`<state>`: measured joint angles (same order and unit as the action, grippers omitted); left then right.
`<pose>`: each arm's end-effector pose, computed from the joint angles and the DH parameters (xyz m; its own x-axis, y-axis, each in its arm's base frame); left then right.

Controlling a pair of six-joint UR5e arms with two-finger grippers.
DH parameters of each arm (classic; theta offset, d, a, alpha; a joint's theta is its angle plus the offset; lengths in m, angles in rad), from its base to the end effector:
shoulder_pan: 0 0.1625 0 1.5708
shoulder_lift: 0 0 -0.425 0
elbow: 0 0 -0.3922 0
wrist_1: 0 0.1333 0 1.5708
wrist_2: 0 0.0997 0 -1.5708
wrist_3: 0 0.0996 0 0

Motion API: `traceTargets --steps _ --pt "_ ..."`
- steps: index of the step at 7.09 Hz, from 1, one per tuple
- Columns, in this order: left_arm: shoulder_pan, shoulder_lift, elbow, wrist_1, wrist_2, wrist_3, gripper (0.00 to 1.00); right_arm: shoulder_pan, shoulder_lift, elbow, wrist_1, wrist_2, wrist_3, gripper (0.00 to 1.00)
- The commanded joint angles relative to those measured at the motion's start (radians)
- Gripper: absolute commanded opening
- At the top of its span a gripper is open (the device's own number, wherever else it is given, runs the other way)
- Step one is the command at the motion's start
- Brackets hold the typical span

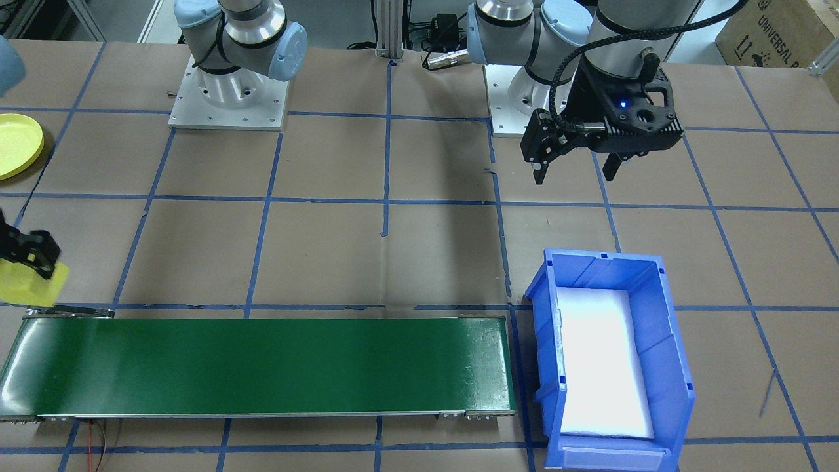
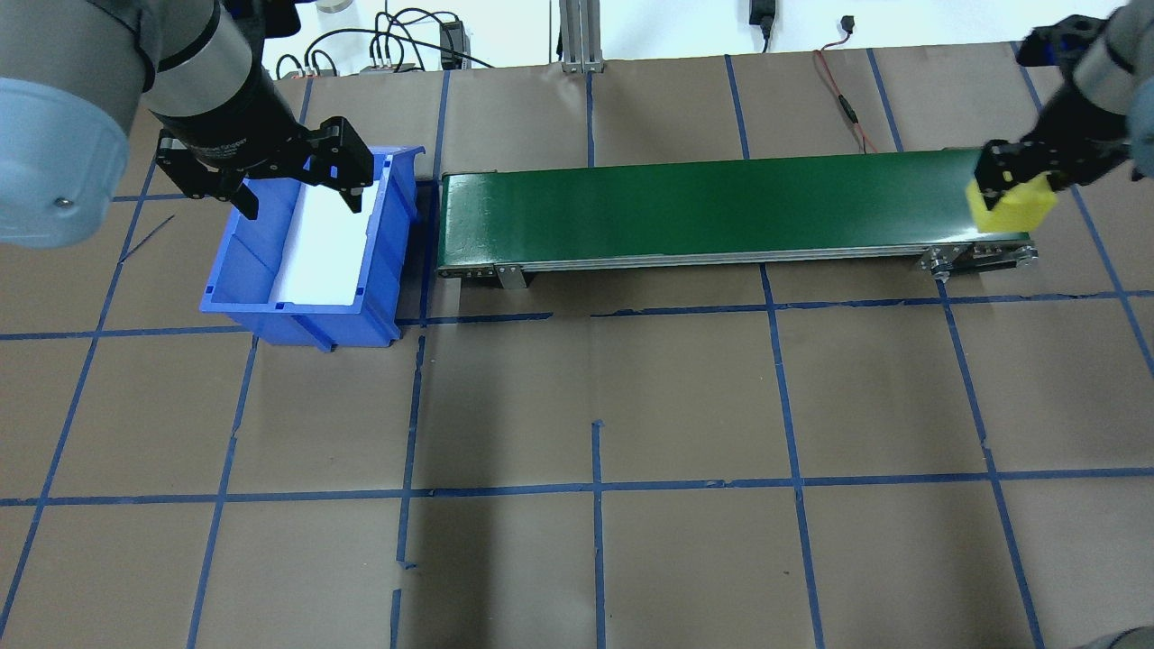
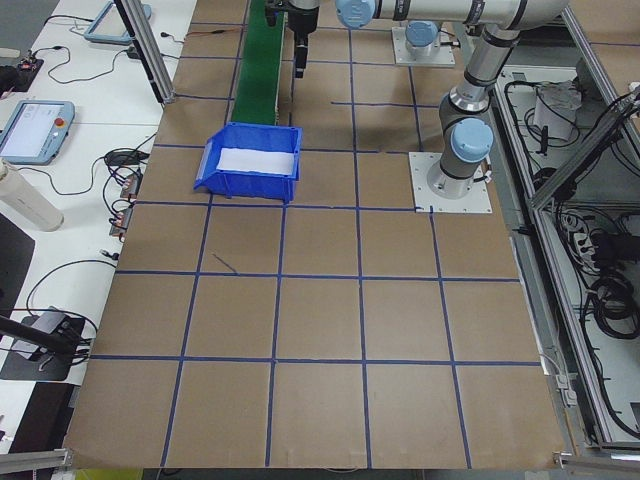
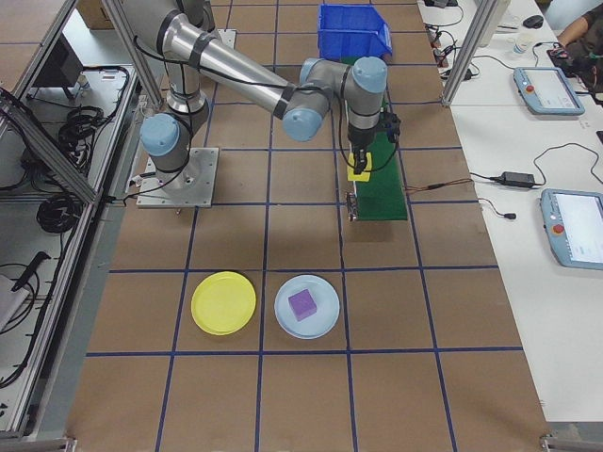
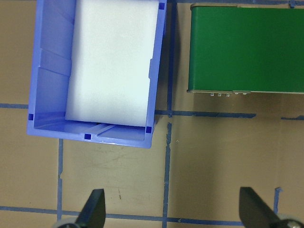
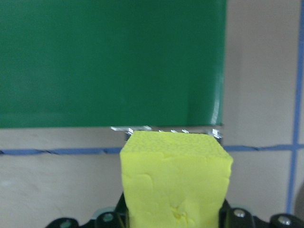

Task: Move block left to right into plate

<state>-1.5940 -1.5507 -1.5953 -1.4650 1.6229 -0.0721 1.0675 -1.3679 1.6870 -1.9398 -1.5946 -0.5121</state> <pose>-0.1395 -0.4898 0.4968 -0.9976 -0.0538 -0.0444 -0.0489 0.9933 -0.1047 -0.1566 -0.5560 0.3613 -0.9990 -0.0075 0.0452 -0.0089 0.9995 -0.0318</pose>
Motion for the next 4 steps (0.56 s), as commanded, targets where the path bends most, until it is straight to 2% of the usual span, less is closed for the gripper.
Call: traceTargets --steps 1,2,4 --pt "0.0 0.0 0.0 0.0 0.0 0.0 1.0 -0.334 -0.023 0.026 0.038 -0.008 -0.385 0.37" --pt "0.0 0.0 0.0 0.0 0.0 0.0 1.0 -0.454 -0.023 0.026 0.036 -0.008 -0.52 0.39" --pt "0.0 0.0 0.0 0.0 0.0 0.0 1.0 -0.677 -0.019 0.08 0.054 0.004 -0.694 0.39"
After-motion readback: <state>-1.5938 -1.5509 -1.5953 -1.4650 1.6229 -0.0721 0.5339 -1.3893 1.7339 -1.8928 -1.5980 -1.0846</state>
